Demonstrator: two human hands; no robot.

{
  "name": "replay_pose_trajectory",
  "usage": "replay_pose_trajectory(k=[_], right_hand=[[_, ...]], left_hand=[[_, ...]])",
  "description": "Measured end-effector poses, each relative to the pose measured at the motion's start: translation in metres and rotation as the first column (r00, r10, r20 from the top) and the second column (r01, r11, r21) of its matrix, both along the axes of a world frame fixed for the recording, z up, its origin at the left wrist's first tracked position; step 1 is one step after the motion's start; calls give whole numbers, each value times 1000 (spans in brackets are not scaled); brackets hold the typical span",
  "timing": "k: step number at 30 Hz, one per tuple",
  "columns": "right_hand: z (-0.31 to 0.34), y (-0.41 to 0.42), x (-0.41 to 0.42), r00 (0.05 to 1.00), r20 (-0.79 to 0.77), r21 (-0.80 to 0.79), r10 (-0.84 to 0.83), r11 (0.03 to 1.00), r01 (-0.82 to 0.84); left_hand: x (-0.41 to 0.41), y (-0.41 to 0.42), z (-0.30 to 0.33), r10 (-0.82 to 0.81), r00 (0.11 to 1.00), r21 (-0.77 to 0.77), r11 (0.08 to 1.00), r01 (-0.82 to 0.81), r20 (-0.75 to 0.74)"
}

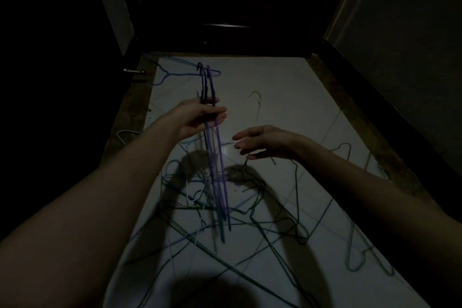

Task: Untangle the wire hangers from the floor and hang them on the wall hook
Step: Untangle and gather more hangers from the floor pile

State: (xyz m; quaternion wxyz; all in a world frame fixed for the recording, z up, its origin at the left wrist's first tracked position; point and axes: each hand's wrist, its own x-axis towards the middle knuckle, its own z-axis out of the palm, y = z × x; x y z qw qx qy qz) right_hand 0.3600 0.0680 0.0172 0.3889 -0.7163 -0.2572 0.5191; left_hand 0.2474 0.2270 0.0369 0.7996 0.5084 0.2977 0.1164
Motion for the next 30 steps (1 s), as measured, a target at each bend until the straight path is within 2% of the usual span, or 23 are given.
replay_pose_trajectory(k=[4, 6, 9, 11, 19, 22, 25, 27, 30], right_hand=[[-47, -10, -5, 993, 104, -87, -62, 994, 71], [-71, -12, -7, 973, 197, -97, -120, 985, 142], [-104, -14, -7, 925, 359, -125, -124, 976, 180], [-117, -14, -8, 904, 401, -128, -146, 969, 213], [-138, -6, -12, 925, 309, -102, -222, 959, 264], [-134, -6, -11, 914, 294, 0, -279, 956, 292], [-120, 0, -12, 914, 136, 137, -382, 921, 365], [-105, 3, -12, 909, 171, 184, -379, 919, 349], [-83, 6, -5, 867, 347, 231, -357, 929, 289]], left_hand=[[-3, 12, -9, -19, 997, 60, 998, 23, -72], [-5, 17, -11, -19, 996, 50, 998, 24, -83], [-6, 23, -12, -22, 997, 16, 1000, 24, -72], [-6, 26, -15, -28, 997, 12, 999, 29, -78], [-12, 34, -28, -33, 990, -32, 999, 29, -137], [-17, 37, -32, -47, 982, -16, 999, 45, -181], [-20, 39, -31, -67, 975, 12, 997, 71, -212], [-21, 40, -27, -65, 977, 13, 998, 69, -203], [-22, 41, -16, -21, 984, 46, 999, 30, -178]])
